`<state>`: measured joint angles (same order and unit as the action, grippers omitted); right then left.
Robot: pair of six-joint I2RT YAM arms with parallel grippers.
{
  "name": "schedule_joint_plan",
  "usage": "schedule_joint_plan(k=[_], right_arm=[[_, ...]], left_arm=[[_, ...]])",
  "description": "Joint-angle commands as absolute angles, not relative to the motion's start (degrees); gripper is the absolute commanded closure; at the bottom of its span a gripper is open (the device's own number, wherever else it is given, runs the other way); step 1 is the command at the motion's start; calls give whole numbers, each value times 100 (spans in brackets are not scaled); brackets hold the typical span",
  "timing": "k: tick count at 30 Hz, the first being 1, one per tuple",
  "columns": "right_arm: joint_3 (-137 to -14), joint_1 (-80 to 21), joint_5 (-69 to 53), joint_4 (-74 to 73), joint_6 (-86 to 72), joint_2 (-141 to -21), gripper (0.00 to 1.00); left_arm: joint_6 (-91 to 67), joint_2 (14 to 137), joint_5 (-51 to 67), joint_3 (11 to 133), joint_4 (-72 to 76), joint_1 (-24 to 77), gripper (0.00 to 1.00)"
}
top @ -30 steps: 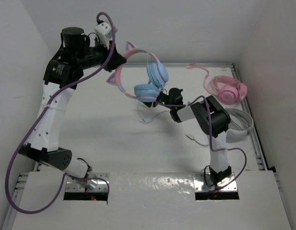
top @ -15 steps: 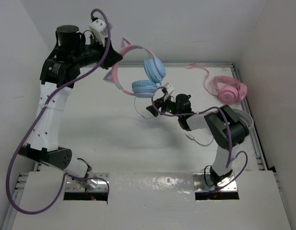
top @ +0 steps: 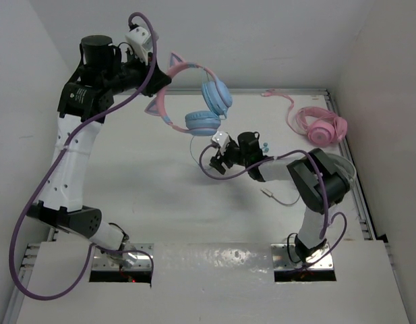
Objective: Wrap the headphones
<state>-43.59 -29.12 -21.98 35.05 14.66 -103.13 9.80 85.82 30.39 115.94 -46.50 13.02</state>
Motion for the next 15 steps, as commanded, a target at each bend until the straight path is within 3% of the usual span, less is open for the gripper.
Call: schedule_joint_plan(k=[1, 15], right_arm=[[-4930, -3111, -2347, 3508, 2109, -10599, 24], [-6952, -3709, -2013, 810, 2918, -11803, 27]], left_arm=[[756, 8543, 3023, 11777, -4219, 1257, 100], [765, 8657, 2892, 11953, -4280, 1248, 100]])
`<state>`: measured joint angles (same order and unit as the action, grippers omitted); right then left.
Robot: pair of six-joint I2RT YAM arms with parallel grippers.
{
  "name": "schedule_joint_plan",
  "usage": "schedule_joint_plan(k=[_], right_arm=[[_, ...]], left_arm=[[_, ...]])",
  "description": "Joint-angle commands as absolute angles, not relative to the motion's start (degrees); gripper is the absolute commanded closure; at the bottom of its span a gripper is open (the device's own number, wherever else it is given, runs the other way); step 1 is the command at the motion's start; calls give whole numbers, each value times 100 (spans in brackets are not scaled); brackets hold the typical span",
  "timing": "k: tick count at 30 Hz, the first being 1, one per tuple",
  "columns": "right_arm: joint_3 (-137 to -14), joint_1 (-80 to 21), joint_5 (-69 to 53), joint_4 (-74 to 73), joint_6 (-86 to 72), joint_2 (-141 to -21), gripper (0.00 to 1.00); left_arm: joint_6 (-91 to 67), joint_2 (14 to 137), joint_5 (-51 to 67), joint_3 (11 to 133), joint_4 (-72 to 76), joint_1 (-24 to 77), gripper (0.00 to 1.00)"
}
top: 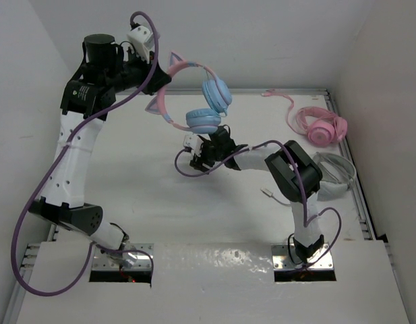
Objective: Wrap the headphones
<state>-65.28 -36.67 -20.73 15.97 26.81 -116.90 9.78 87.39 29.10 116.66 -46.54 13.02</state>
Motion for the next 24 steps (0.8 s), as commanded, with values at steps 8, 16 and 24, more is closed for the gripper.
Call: schedule_joint_plan(k=[8, 16, 24], right_arm=[[-7056, -3762, -1591, 695, 2628, -11917, 32], [-7333, -3894, -1555, 52, 2646, -12051, 100], [-6311, -4965, -1345, 97, 2698, -10969, 100]], left_arm=[[738, 8622, 2742, 11602, -4131, 1248, 100], [519, 8596, 2891, 11663, -4087, 1152, 100], [-965, 9298, 3418, 11470, -3332, 204, 100]])
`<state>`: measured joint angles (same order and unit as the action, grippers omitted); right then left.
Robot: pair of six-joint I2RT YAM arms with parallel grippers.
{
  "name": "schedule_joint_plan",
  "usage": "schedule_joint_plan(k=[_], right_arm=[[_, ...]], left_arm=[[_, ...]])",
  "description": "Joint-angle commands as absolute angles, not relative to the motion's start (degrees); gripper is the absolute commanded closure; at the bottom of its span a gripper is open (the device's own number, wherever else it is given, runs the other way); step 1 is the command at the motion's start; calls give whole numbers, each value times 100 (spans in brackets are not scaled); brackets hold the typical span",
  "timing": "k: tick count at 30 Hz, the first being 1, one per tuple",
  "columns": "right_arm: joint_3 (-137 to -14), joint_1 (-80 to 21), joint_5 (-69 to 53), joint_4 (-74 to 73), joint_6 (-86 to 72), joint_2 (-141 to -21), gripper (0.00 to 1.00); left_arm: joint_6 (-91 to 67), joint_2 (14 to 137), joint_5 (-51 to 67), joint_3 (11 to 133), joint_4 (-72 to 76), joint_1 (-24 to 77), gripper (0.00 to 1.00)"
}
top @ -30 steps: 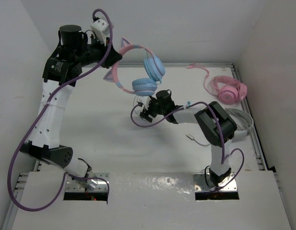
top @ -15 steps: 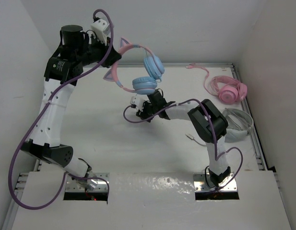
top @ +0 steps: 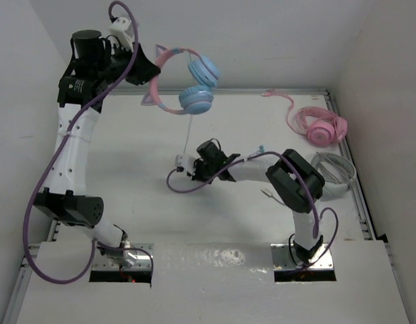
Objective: Wrap the headphones
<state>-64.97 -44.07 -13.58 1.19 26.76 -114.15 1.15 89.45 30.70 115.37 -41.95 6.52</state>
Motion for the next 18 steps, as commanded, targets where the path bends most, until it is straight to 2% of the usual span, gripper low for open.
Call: schedule_joint_plan(k=[1, 5, 12, 18], right_arm=[[-6171, -5105, -1327, 166, 2681, -10856, 100], [-6100, -5668, -1432, 246, 2540, -10811, 100], [-6398, -6354, -1573, 132, 2610, -10591, 100], [-6548, -6627, -1916, 79, 2584, -10152, 100]], left_arm=[[-1210, 9403, 3732, 11426, -3053, 72, 100], [-2003, 9755, 3982, 11075, -2549, -386, 100], [-1837, 9703, 2499, 10468, -1952, -439, 100], [-1644, 9791, 1980, 9889, -1259, -431, 100]])
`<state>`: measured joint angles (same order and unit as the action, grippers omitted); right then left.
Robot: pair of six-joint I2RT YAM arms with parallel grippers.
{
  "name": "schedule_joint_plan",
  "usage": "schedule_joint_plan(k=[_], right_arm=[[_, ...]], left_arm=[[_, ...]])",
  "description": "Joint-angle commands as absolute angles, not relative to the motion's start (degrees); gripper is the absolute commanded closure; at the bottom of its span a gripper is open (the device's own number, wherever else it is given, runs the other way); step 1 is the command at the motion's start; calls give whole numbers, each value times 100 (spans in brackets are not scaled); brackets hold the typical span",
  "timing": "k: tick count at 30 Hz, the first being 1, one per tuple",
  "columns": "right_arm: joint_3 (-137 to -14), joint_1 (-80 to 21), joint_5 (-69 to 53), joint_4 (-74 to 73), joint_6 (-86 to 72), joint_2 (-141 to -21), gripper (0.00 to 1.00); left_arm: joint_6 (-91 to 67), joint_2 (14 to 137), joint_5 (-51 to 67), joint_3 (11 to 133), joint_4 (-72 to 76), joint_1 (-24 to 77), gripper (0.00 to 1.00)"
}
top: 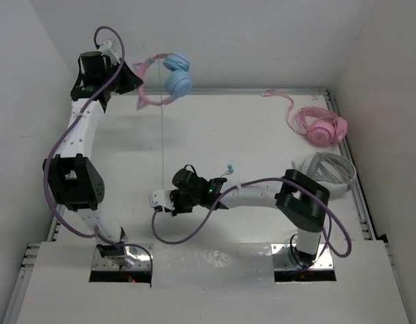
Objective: Wrap the headphones
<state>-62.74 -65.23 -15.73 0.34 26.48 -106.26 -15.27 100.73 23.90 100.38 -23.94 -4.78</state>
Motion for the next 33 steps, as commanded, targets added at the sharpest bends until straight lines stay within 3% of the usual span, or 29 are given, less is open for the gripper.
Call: schedule_joint_plan(k=[1, 9, 18, 27, 33], right_arm=[[-6530, -6627, -1942, 88, 2549, -10056, 100], [-6346, -6618, -1881, 53, 2452, -8922, 100], [-6372, -6451, -389, -334, 2839, -8007, 100], [-6214, -5468, 816, -536, 2786, -7383, 100], [-5731, -5344, 791, -308, 2699, -7172, 100]], left_arm=[[-1487, 9765, 1830, 9635, -1144, -431, 100], [-221, 9545, 677, 8369, -247, -246, 100], [2248, 9449, -281, 7244, 369, 755, 100], [2646, 9185, -132, 6847, 589, 870, 100], [2443, 9237, -88, 7163, 413, 870, 100]])
